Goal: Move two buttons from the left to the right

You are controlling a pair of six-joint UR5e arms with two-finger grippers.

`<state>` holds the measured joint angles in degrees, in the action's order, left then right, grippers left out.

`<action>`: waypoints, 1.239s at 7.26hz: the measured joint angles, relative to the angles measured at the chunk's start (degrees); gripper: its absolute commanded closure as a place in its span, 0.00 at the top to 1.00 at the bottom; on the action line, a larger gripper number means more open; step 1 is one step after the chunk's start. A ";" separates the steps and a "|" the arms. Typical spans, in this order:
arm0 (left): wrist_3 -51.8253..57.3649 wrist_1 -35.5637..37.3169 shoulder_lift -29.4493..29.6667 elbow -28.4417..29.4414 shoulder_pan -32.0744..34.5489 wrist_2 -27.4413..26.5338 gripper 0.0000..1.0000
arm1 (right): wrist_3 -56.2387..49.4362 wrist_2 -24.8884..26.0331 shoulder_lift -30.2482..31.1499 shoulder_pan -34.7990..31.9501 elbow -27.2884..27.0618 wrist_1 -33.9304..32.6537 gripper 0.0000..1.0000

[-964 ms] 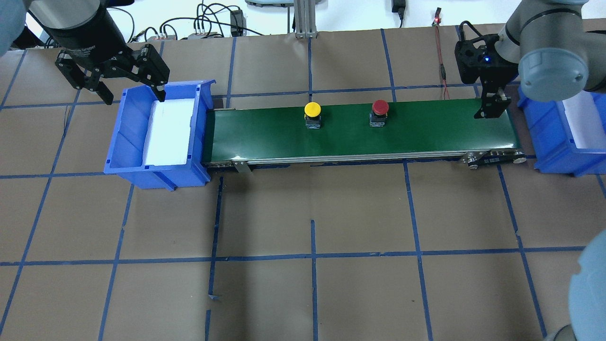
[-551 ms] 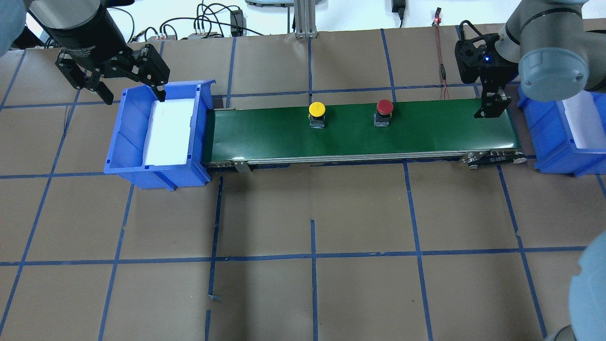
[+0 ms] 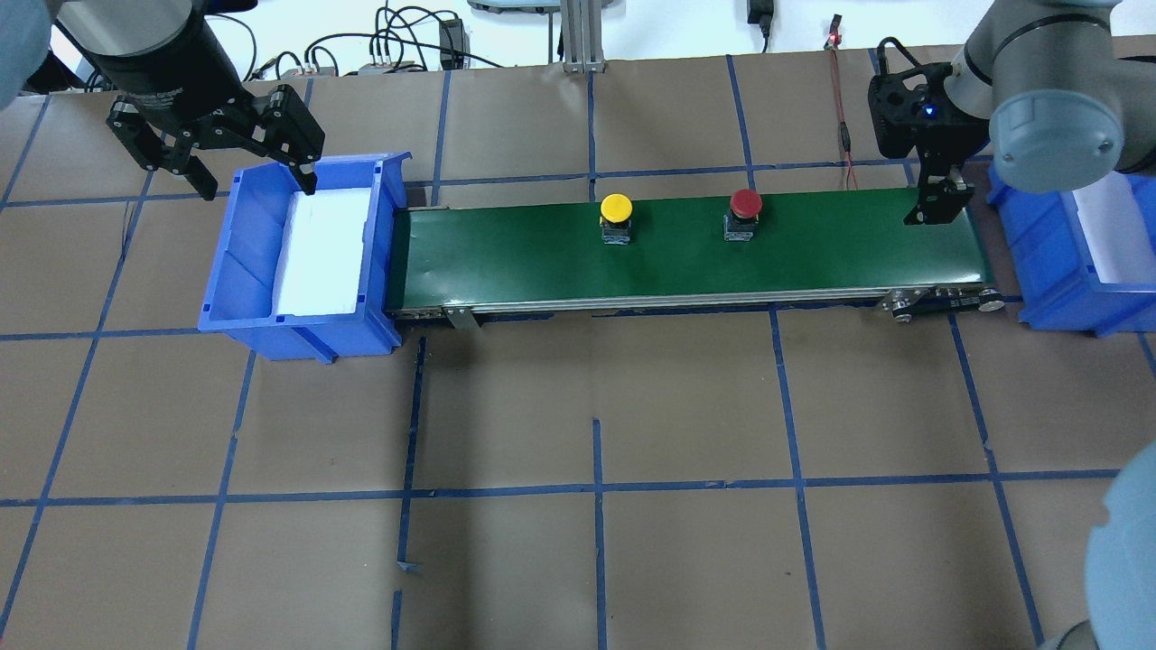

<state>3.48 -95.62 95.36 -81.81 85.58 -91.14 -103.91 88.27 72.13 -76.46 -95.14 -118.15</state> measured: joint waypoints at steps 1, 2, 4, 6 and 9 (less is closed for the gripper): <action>0.02 0.00 0.00 0.00 0.00 -0.02 1.00 | -0.09 0.02 0.06 0.00 0.38 0.14 1.00; 0.05 0.00 0.00 -0.01 0.01 -0.04 1.00 | -0.22 0.02 -0.02 0.11 1.11 0.61 1.00; 0.11 0.02 0.02 -0.01 0.03 -0.01 1.00 | -0.25 0.05 -0.11 0.11 1.84 1.05 1.00; 0.12 0.08 0.08 -0.01 0.03 0.00 1.00 | -0.49 0.06 -0.32 0.02 1.67 1.15 1.00; 0.12 0.09 0.09 0.06 0.02 0.00 1.00 | -1.37 0.08 -0.53 0.03 1.75 1.17 1.00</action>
<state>3.60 -95.54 95.45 -81.75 85.59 -91.14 -105.28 88.35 71.60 -76.43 -93.39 -116.98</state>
